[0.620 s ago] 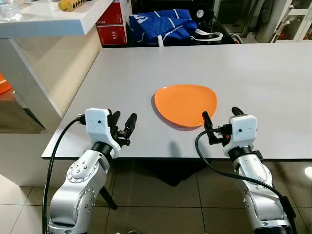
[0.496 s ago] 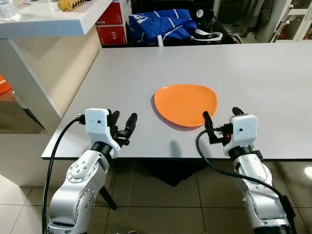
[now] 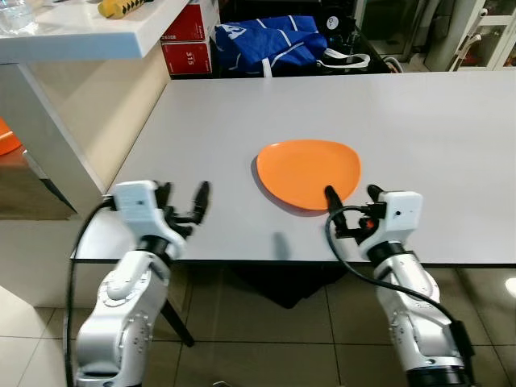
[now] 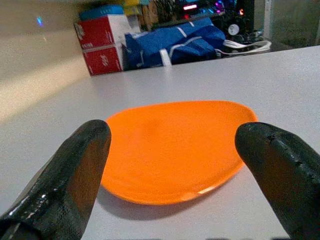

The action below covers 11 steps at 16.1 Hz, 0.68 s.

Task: Setting the table

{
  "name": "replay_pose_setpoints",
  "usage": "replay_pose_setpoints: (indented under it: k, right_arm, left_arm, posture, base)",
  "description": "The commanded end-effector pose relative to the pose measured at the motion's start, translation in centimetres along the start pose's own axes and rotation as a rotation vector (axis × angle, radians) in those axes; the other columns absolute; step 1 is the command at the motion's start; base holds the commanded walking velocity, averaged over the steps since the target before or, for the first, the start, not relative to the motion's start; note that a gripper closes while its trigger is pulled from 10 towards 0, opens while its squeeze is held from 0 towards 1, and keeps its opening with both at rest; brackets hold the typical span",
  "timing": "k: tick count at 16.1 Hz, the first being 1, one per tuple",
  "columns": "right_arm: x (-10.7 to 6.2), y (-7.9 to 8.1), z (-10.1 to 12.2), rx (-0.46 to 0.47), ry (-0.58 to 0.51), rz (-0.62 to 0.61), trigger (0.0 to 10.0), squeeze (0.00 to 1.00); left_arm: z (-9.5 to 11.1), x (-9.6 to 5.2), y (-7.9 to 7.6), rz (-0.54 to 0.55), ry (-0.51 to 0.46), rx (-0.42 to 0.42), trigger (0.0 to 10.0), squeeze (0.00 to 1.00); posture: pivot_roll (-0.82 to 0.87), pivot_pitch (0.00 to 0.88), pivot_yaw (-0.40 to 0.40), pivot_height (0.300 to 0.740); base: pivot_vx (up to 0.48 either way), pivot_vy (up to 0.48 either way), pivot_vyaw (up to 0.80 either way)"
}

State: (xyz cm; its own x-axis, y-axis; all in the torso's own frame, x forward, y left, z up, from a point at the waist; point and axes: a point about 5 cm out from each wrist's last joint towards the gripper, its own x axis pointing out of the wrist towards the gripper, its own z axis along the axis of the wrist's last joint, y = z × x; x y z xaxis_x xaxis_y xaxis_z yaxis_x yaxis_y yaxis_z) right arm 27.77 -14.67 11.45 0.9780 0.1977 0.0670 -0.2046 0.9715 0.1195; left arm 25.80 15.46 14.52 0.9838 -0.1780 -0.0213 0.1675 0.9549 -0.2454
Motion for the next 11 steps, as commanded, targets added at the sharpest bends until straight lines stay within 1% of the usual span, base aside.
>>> replay_pose_setpoints:
  k: [1,2,3,4,5,6,7,8,9,10,11]
  right_arm:
    - [0.04,0.21,0.27,0.007,-0.013,0.005,10.0,0.0]
    - [-0.03,0.12,0.25,-0.001,-0.009,0.004,10.0,0.0]
    - [-0.16,-0.08,0.29,-0.008,-0.007,0.003,10.0,0.0]
    - [-0.26,-0.32,0.23,-0.014,-0.002,-0.004,10.0,0.0]
    - [-0.28,-0.44,0.17,-0.019,0.003,-0.008,10.0,0.0]
    - [-0.24,-0.46,0.13,-0.022,0.004,-0.005,10.0,0.0]
    - [-0.13,-0.4,0.11,-0.029,0.006,0.005,10.0,0.0]
    - [-0.01,-0.37,0.11,-0.034,0.008,0.013,10.0,0.0]
    - [0.09,-0.36,0.13,-0.036,0.007,0.021,10.0,0.0]
    - [0.32,-0.49,0.12,-0.04,0.006,0.027,10.0,0.0]
    - [0.49,-0.63,-0.02,-0.029,0.01,0.028,10.0,0.0]
  left_arm:
    - [-0.35,0.26,-0.01,-0.033,0.031,0.004,10.0,0.0]
    - [-0.43,0.47,-0.33,-0.065,0.038,-0.005,10.0,0.0]
    - [-0.3,0.71,-0.62,-0.095,0.03,-0.039,10.0,0.0]
    - [-0.23,0.96,-0.64,-0.097,0.022,-0.03,10.0,0.0]
    - [-0.23,1.1,-0.54,-0.08,0.017,-0.029,10.0,0.0]
    - [-0.3,1.2,-0.41,-0.055,0.018,-0.01,10.0,0.0]
    - [-0.35,1.2,-0.48,-0.051,0.015,-0.014,10.0,0.0]
    - [-0.4,1.05,-0.47,-0.037,0.006,0.031,10.0,0.0]
    - [-0.59,0.86,-0.38,-0.025,0.009,0.019,10.0,0.0]
    - [-0.59,0.6,-0.43,-0.028,0.0,0.016,10.0,0.26]
    - [-0.67,0.4,-0.59,-0.041,0.0,0.025,10.0,0.13]
  posture:
    - [-0.21,0.0,0.145,0.736]
    - [-0.22,0.0,0.151,0.736]
    - [-0.23,0.0,0.152,0.736]
    - [-0.23,0.0,0.15,0.736]
    - [-0.23,0.0,0.142,0.736]
    - [-0.22,0.0,0.136,0.736]
    - [-0.22,0.0,0.131,0.736]
    - [-0.21,0.0,0.122,0.736]
    - [-0.21,0.0,0.116,0.736]
    - [-0.19,0.0,0.101,0.736]
    - [-0.18,0.0,0.091,0.736]
  base:
    - [0.0,0.0,0.0]
    - [0.0,0.0,0.0]
    - [0.0,0.0,0.0]
    - [0.0,0.0,0.0]
    - [0.0,0.0,0.0]
    - [0.0,0.0,0.0]
    - [0.0,0.0,0.0]
    - [0.0,0.0,0.0]
    - [0.0,0.0,0.0]
    - [0.0,0.0,0.0]
    - [0.0,0.0,0.0]
